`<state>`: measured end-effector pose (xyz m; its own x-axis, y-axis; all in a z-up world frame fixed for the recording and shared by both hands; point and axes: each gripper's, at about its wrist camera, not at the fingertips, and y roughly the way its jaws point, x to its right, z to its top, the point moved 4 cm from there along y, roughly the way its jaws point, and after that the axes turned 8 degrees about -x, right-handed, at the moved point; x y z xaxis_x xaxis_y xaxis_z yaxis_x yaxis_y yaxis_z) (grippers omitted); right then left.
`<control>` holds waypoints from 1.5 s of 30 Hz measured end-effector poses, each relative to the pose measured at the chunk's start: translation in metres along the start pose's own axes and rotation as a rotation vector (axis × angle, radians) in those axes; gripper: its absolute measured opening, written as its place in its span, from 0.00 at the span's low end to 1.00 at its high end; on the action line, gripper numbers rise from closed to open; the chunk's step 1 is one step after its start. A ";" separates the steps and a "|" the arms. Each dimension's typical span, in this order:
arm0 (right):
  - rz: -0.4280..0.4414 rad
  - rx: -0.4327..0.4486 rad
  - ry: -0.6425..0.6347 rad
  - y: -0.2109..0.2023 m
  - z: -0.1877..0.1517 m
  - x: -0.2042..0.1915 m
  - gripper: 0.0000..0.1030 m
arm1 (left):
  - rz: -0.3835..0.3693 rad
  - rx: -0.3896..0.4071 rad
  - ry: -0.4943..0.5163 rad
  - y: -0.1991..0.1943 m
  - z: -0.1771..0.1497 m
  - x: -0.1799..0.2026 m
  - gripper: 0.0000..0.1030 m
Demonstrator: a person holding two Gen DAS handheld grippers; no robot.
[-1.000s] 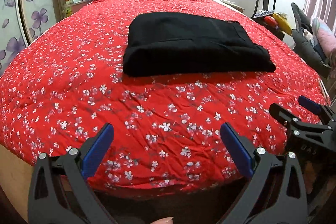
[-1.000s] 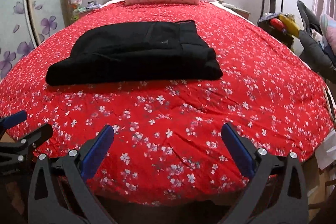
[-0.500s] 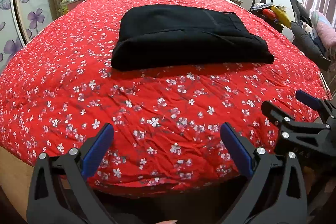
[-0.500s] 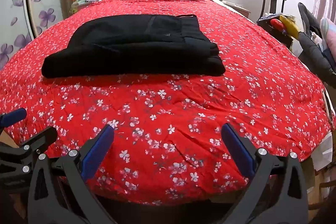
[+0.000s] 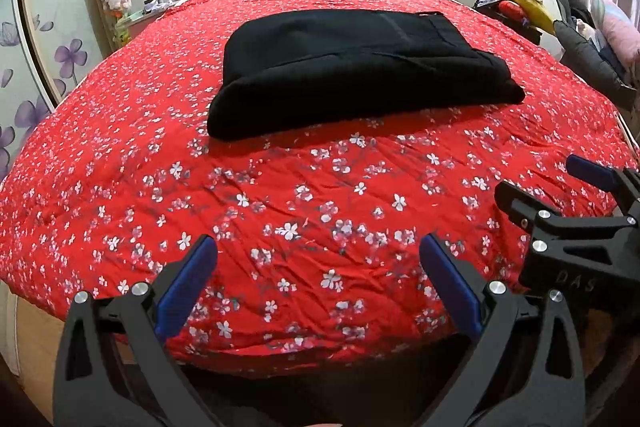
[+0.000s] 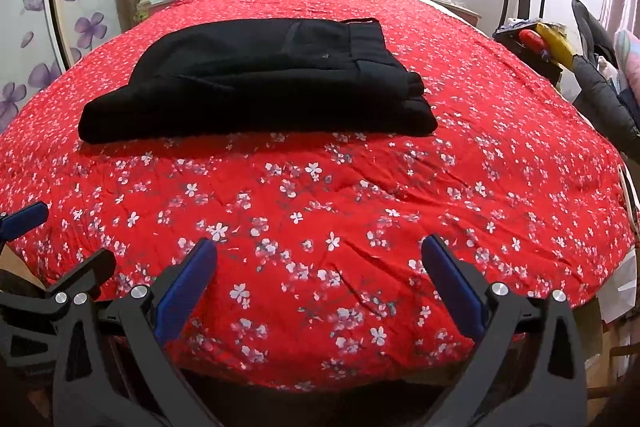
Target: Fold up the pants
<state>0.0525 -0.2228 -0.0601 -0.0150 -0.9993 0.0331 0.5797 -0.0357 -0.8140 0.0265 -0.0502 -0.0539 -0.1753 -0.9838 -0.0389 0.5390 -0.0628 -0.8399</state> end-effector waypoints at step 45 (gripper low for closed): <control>0.008 -0.018 0.010 0.003 -0.002 0.004 0.99 | 0.007 -0.014 0.013 0.003 -0.003 0.005 0.98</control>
<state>0.0524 -0.2268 -0.0641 -0.0182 -0.9996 0.0208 0.5652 -0.0274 -0.8245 0.0253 -0.0546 -0.0583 -0.1821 -0.9819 -0.0518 0.5289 -0.0534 -0.8470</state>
